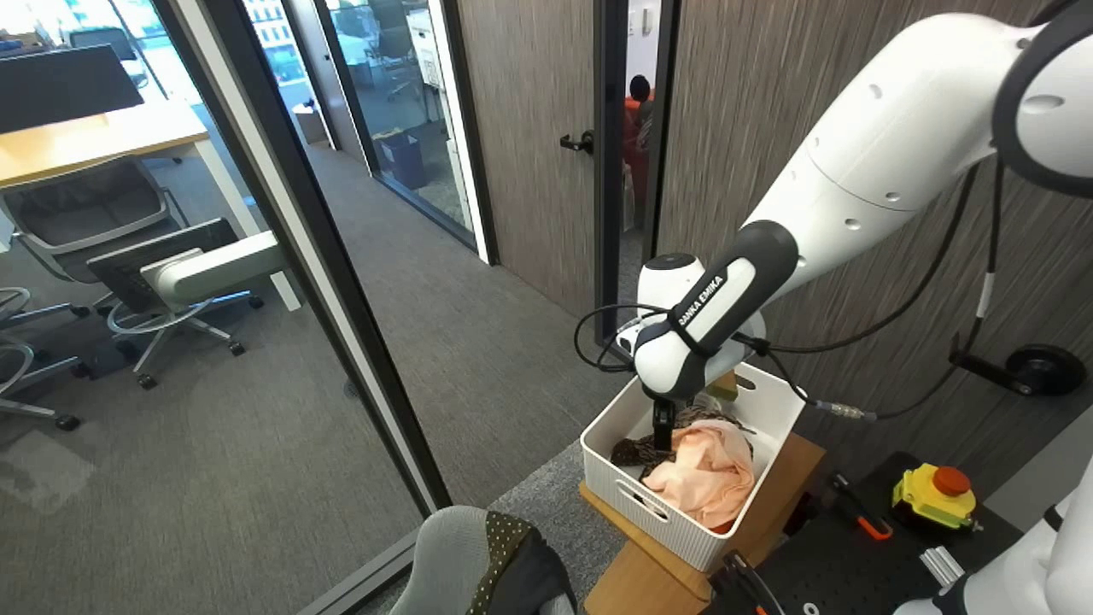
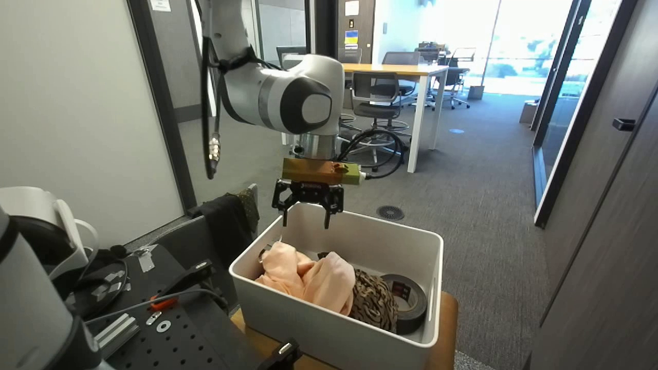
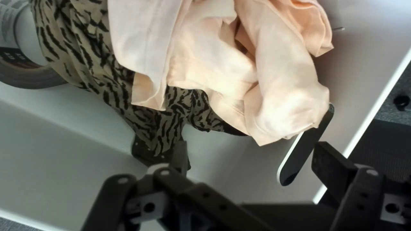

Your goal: Pick the sock from the box and put it on the back rest of the chair

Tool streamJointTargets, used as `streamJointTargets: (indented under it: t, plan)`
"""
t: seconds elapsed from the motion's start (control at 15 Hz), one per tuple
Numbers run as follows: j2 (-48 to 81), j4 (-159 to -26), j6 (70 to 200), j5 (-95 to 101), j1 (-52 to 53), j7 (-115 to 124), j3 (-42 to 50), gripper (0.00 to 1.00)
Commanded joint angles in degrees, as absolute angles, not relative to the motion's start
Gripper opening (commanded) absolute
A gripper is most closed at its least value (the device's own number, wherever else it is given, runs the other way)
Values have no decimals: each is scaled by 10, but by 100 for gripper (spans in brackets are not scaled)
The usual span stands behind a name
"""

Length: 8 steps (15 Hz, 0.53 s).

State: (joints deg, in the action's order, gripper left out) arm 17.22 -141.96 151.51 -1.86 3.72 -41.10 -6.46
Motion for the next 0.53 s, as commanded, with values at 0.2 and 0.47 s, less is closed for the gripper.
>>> streamJointTargets:
  t: [0.2,0.47]
  plan:
    - [263,-1363,1575,103,40,-402,-62,100]
    - [306,-1334,1595,173,42,-395,-52,100]
